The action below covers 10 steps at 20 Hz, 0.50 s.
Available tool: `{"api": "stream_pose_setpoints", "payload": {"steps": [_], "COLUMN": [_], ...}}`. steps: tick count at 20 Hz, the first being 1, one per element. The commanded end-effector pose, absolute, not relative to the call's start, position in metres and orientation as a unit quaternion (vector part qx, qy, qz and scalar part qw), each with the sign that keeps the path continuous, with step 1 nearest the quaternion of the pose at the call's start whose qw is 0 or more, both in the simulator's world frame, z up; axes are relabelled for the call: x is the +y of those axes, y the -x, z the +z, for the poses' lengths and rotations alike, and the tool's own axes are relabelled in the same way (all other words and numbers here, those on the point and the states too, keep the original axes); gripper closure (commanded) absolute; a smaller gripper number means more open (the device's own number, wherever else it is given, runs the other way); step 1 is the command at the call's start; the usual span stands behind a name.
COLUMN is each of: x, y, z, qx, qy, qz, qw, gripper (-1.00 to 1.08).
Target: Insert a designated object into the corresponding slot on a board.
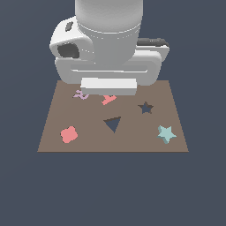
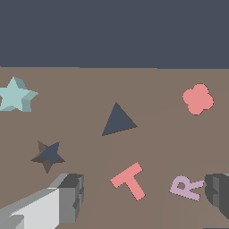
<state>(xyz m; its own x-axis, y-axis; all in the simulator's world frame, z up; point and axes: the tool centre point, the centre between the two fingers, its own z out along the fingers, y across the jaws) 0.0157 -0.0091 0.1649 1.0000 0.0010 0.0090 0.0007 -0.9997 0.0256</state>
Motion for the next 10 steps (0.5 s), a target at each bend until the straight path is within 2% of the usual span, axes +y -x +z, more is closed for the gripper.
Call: {"api": "stream_pose_setpoints", "payload": {"steps": [1, 10], "x": [0.002, 0.064], "y": [-0.021, -0.053], "z": [0.157, 0.115], "qx": [0.009, 0.054], "qy": [-1.000, -0.998], "qz": [0.004, 0.002], "qw": [0.012, 0.006], "gripper": [-0.92, -0.92]}}
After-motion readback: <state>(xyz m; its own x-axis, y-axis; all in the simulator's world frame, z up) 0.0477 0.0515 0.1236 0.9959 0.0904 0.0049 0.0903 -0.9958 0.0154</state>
